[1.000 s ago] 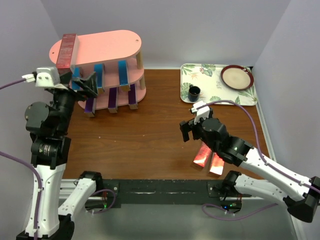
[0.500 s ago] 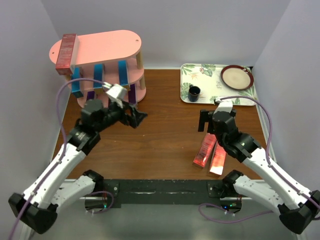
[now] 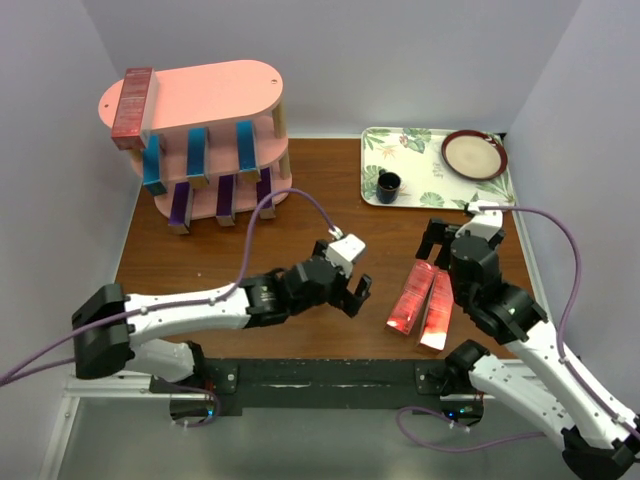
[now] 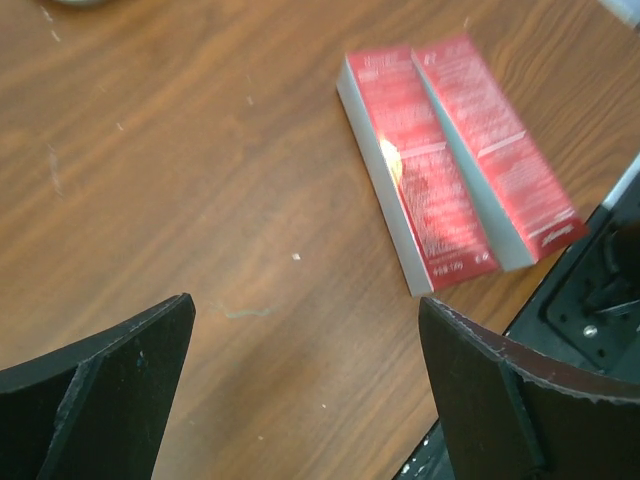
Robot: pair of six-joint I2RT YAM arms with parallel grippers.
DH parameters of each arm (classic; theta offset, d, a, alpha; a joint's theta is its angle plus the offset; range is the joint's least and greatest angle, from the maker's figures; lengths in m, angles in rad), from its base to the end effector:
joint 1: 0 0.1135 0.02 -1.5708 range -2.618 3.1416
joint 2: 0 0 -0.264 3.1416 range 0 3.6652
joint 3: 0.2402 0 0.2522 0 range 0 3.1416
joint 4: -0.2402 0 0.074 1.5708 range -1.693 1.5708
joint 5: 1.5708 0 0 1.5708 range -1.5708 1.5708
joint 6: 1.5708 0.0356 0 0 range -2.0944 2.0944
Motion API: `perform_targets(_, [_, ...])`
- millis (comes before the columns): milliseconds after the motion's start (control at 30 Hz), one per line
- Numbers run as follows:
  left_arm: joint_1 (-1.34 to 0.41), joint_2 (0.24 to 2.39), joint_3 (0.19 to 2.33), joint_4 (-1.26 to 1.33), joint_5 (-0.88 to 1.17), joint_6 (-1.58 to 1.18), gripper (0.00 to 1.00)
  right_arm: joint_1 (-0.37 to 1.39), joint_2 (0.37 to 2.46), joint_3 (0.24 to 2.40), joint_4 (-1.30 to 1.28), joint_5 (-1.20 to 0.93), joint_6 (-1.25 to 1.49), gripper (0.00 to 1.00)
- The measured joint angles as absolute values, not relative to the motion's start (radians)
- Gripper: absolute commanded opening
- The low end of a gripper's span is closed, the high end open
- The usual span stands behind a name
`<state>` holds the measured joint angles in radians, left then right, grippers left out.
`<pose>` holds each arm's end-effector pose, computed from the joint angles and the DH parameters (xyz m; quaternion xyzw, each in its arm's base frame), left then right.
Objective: Place and organize the toothpastes onto the shelf
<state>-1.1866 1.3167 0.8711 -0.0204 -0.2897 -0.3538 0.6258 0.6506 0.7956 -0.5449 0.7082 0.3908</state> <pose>0.1208 -0.2717 0.2690 0.2714 0.8010 -0.2733 0.4582 0.1244 0.0613 0.3288 0.0986 0.7988 -0.0002 0.5934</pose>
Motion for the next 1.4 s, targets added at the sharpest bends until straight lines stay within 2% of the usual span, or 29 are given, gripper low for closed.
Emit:
perform_targets(200, [-1.318, 1.506, 0.921, 0.01, -0.424, -0.412, 1.0, 0.626, 0.553, 0.753, -0.542, 0.717, 0.393, 0.99])
perform_targets(500, [-1.491, 1.821, 1.106, 0.048, -0.506, -0.46, 1.0, 0.626, 0.531, 0.75, -0.543, 0.721, 0.393, 0.99])
perform_targets(933, [-1.5, 1.992, 1.26, 0.014, -0.651, -0.508, 0.97, 0.626, 0.483, 0.73, -0.545, 0.723, 0.384, 0.99])
perform_targets(1133, [-1.494, 2.053, 1.279, -0.007, -0.694, -0.534, 0.86, 0.626, 0.482, 0.722, -0.542, 0.723, 0.38, 0.99])
perform_targets(1233, [-1.485, 2.063, 1.279, -0.008, -0.697, -0.542, 0.76, 0.626, 0.482, 0.716, -0.537, 0.721, 0.377, 0.99])
perform_targets(1267, [-1.48, 2.065, 1.279, -0.006, -0.697, -0.543, 0.69, 0.626, 0.482, 0.714, -0.535, 0.72, 0.376, 0.99])
perform_targets(1400, [-1.47, 2.065, 1.276, 0.007, -0.698, -0.546, 0.5, 0.626, 0.482, 0.713, -0.53, 0.719, 0.373, 0.99])
